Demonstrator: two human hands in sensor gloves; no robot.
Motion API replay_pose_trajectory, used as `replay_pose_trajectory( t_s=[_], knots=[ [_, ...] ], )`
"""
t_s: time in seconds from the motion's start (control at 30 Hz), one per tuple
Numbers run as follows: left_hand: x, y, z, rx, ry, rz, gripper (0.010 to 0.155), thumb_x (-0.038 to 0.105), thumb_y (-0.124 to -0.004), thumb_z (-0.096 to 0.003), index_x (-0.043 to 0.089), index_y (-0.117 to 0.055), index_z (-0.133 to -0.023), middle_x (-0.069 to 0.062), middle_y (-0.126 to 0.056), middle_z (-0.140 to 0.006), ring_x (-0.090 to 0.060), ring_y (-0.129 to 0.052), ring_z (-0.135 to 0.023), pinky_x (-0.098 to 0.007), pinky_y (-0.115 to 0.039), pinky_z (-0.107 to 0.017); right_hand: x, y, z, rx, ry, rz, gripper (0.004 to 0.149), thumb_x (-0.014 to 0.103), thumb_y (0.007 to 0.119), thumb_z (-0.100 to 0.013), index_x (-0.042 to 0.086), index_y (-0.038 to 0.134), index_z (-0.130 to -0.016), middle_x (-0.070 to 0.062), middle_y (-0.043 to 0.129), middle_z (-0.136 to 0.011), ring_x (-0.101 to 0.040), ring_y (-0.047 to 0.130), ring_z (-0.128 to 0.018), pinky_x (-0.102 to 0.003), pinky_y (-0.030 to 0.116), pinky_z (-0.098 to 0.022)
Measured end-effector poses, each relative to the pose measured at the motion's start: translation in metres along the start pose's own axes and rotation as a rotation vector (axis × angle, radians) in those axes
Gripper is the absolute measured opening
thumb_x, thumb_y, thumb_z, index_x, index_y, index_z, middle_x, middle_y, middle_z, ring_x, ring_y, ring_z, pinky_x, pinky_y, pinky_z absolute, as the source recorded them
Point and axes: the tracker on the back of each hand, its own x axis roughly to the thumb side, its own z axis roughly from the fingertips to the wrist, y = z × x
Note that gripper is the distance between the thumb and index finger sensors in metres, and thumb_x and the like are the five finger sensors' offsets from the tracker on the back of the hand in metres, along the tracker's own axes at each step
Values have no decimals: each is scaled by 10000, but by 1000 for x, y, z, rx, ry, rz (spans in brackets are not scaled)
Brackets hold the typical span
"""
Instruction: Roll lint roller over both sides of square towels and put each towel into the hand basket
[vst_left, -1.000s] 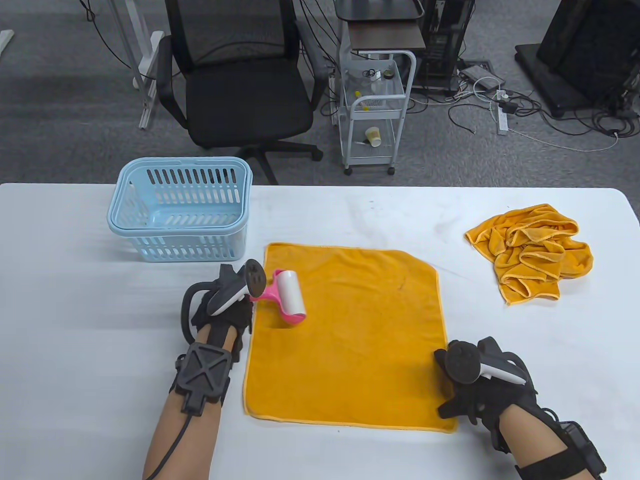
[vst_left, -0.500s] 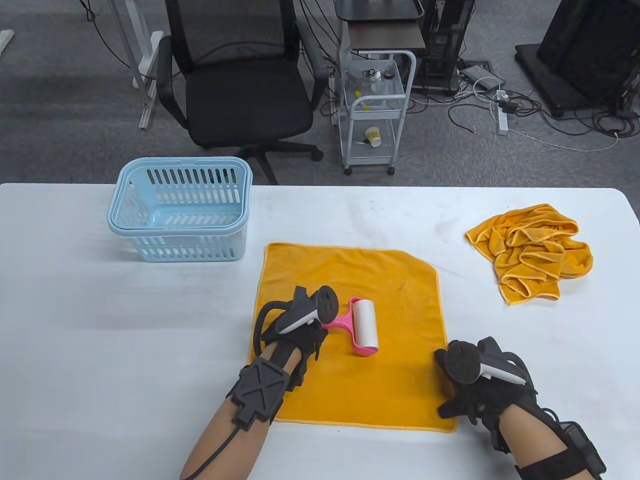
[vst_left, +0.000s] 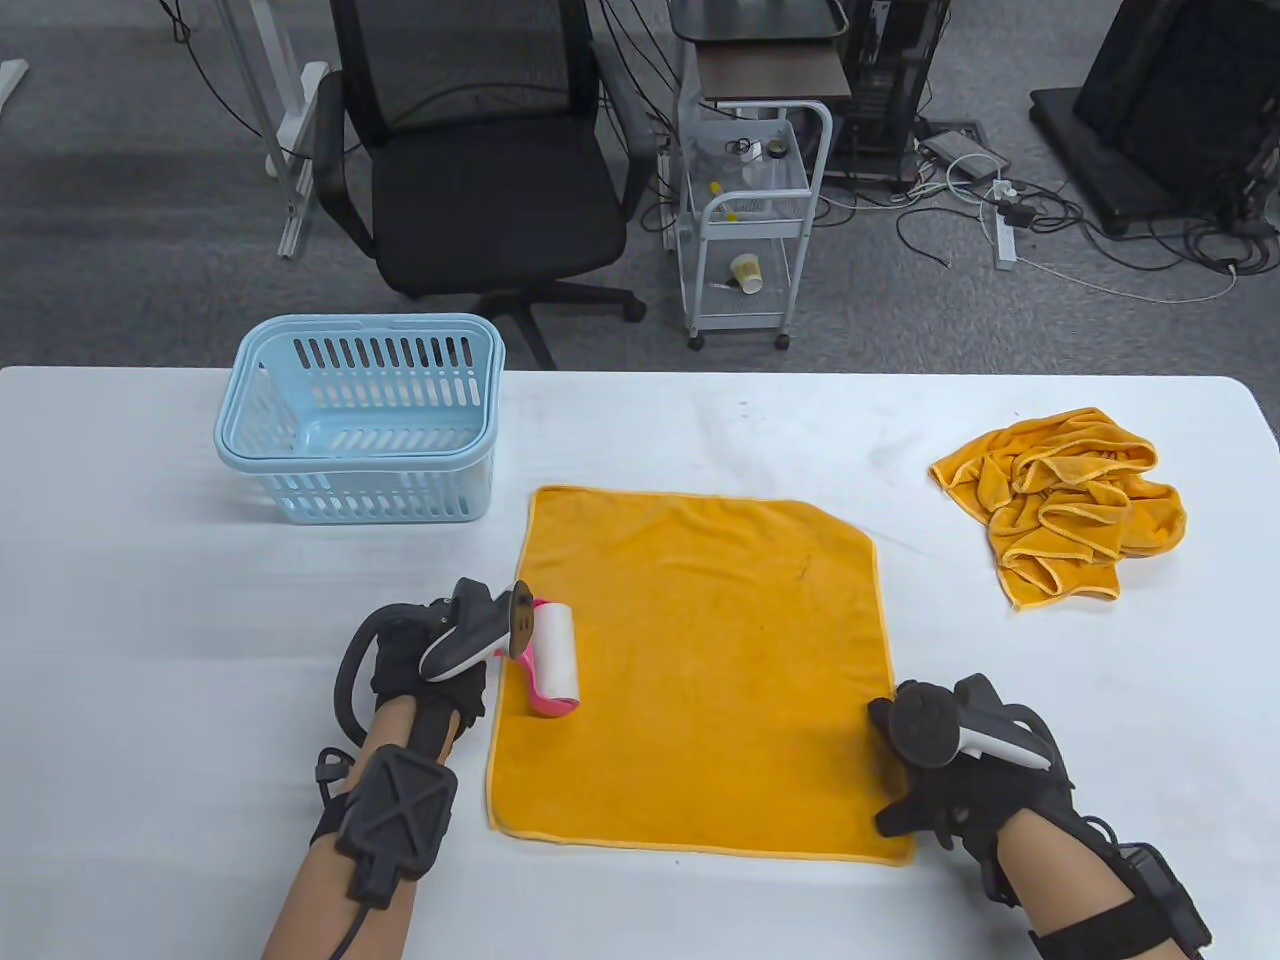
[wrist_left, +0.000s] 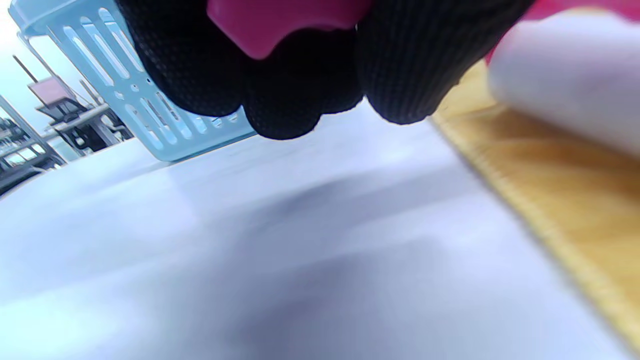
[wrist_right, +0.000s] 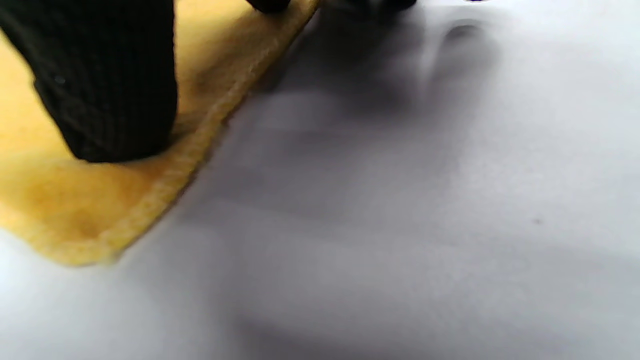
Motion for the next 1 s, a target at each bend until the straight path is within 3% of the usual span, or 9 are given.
replay_pose_trajectory(
  t_s=[0.2, 0.37, 0.5, 0.67, 0.73, 1.0],
  knots=[
    [58, 13, 24, 2, -277, 304, 438, 379, -859, -494, 353, -689, -897, 23, -808, -933, -255, -961, -738, -478, -847, -570, 0, 0, 0, 0, -2, 0, 1081, 578, 915, -416, 129, 247, -1137, -268, 165, -1143, -570, 229, -1033, -757, 406, -671],
    [121, 7, 38, -24, -431, 250, 449, 391, -858, -493, 344, -681, -902, 29, -811, -924, -245, -968, -728, -460, -862, -562, 0, 0, 0, 0, -2, 0, 1080, 577, 916, -416, 130, 247, -1137, -268, 165, -1142, -571, 229, -1032, -756, 407, -671],
    [138, -7, 41, -44, -453, 151, 452, 390, -857, -489, 343, -681, -902, 30, -807, -930, -251, -964, -734, -464, -857, -565, 0, 0, 0, 0, -2, 0, 1080, 579, 914, -416, 131, 247, -1137, -266, 164, -1143, -569, 229, -1033, -757, 406, -671],
    [111, -12, 36, -53, -364, 15, 417, 375, -854, -494, 361, -692, -878, 33, -812, -939, -262, -969, -761, -489, -850, -569, 0, 0, 0, 0, -2, 0, 1079, 579, 914, -416, 131, 247, -1137, -266, 163, -1143, -570, 227, -1033, -756, 407, -671],
    [86, -14, 33, -36, -293, -65, 405, 372, -853, -492, 374, -697, -866, 42, -815, -944, -253, -977, -769, -490, -856, -572, 0, 0, 0, 0, -2, -1, 1079, 579, 914, -417, 131, 246, -1137, -267, 163, -1143, -569, 228, -1033, -757, 405, -672],
    [-2, -30, 29, -84, -78, -126, 388, 351, -855, -498, 379, -706, -855, 42, -810, -962, -262, -973, -800, -508, -841, -594, 0, 0, 0, -1, 1, -4, 1079, 579, 914, -416, 134, 246, -1137, -263, 161, -1143, -566, 223, -1034, -757, 406, -671]
  ],
)
